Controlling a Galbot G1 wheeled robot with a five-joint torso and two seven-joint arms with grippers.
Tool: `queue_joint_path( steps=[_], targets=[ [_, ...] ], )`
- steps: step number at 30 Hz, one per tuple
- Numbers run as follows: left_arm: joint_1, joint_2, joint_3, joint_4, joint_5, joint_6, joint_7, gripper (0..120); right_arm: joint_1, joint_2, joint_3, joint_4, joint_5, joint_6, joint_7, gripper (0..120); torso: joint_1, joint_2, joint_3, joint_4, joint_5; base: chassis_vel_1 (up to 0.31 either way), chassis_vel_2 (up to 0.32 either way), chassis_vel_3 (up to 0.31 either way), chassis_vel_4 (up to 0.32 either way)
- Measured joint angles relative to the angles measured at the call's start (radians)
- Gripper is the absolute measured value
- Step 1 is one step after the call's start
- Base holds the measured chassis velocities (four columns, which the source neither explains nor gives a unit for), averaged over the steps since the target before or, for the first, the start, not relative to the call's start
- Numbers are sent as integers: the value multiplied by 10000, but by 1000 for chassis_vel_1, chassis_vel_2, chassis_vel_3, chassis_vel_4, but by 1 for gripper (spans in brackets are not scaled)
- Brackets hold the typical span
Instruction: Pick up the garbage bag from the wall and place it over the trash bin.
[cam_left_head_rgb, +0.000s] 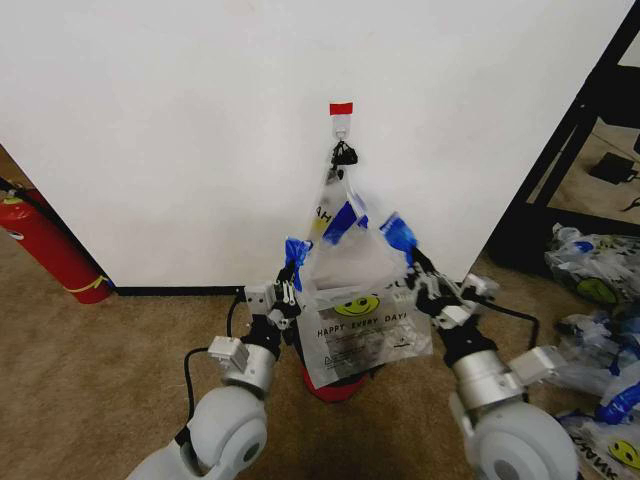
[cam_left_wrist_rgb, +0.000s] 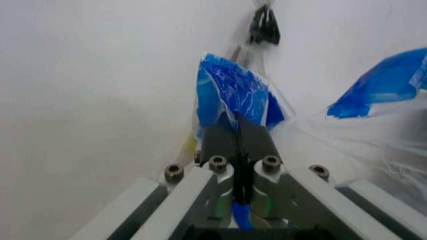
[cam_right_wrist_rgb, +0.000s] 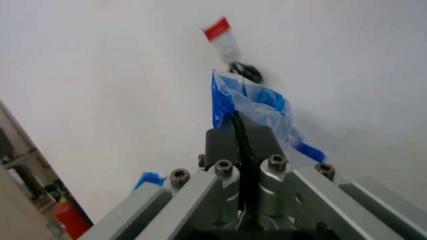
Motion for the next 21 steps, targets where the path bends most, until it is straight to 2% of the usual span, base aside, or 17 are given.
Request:
queue_joint_path(
  steps=[4, 8, 11, 14, 15, 18, 21],
  targets=[
    [-58, -3, -123, -158, -231, -20, -23, 0, 247, 22, -1, -19, 12, -12, -89, 0, 0, 0, 0, 2, 0, 0, 0, 0, 0],
    [-1, -197, -130, 99, -216, -256, 14, 0, 227, 171, 45, -190, 14, 148, -235, 0, -1, 0, -1, 0, 0, 0, 0, 0, 0],
    [206, -616, -244, 520, -117, -576, 65, 0, 189, 694, -143, -567, -200, 368, -488, 0, -1, 0, -1, 2, 0, 0, 0, 0, 0],
    [484, -1021, -493, 939, 220, -940, 102, 0, -60, 1668, -642, -1303, -641, 720, -782, 0, -1, 0, 0, 1, -1, 0, 0, 0, 0],
    [484, -1021, -493, 939, 220, -940, 102, 0, -60, 1668, -642, -1303, -641, 720, -782, 0, -1, 0, 0, 1, -1, 0, 0, 0, 0],
    [791, -1076, -732, 1077, 261, -1191, 82, 0, -285, 2448, -1136, -2249, -1386, 1293, -1216, 0, -2, -1, -1, 3, 0, 0, 0, 0, 0],
    [1022, -1102, -758, 1186, 316, -1358, 62, 0, -325, 2640, -1212, -2542, -1555, 1448, -1291, 0, -2, 0, -1, 3, -1, 0, 0, 0, 0]
  ],
)
